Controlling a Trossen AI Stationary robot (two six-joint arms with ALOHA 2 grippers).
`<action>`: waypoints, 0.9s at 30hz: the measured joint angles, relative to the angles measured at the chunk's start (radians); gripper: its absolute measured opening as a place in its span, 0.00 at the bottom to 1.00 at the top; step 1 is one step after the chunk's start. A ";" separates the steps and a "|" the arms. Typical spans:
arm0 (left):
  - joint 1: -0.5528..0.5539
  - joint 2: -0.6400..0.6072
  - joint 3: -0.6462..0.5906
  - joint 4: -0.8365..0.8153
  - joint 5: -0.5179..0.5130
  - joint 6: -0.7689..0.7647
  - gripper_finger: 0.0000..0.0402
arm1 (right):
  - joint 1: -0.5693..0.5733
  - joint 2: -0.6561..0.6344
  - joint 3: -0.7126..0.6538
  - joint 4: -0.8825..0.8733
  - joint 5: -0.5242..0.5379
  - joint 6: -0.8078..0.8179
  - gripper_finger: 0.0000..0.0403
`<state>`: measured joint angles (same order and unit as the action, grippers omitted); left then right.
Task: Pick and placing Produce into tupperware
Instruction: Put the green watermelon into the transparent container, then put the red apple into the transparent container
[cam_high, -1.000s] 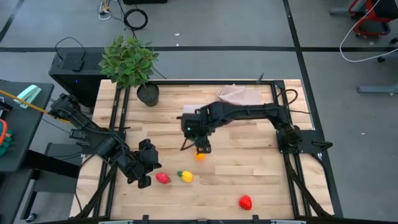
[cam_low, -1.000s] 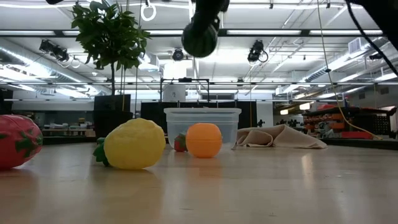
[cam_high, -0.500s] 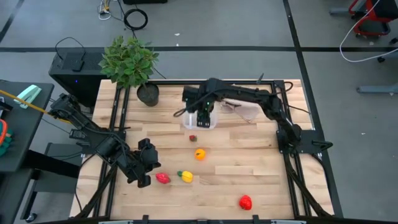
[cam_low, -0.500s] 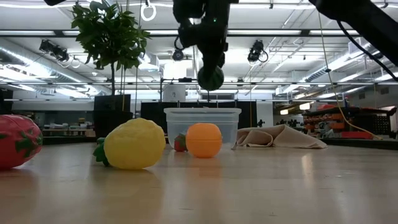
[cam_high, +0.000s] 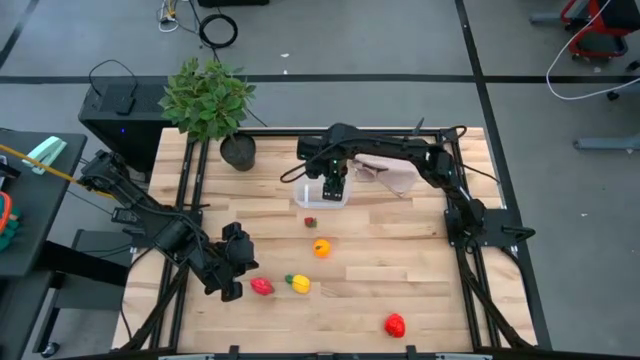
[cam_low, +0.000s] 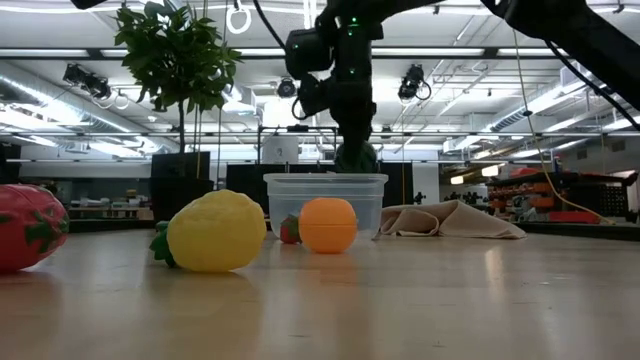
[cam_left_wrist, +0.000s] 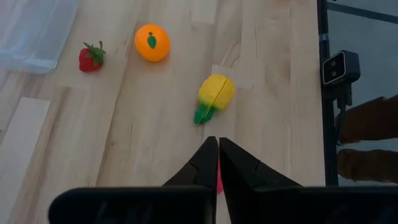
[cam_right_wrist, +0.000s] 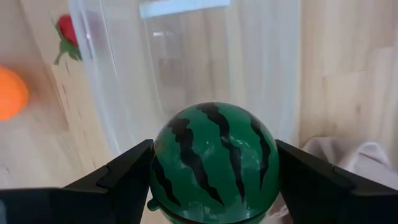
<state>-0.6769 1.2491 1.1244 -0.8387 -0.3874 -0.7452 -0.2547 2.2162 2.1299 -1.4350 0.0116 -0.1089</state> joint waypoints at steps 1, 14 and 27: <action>0.000 0.000 0.000 0.000 0.000 0.000 0.06 | 0.002 0.000 -0.009 0.002 0.004 0.000 0.74; 0.000 0.000 0.000 0.000 0.000 -0.003 0.03 | 0.010 -0.001 -0.040 0.039 0.039 -0.097 0.81; 0.000 0.000 0.000 0.000 0.000 -0.002 0.03 | 0.022 -0.001 -0.040 0.045 0.059 -0.104 0.86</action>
<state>-0.6769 1.2491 1.1244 -0.8389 -0.3874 -0.7475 -0.2327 2.2154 2.0895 -1.3899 0.0709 -0.2130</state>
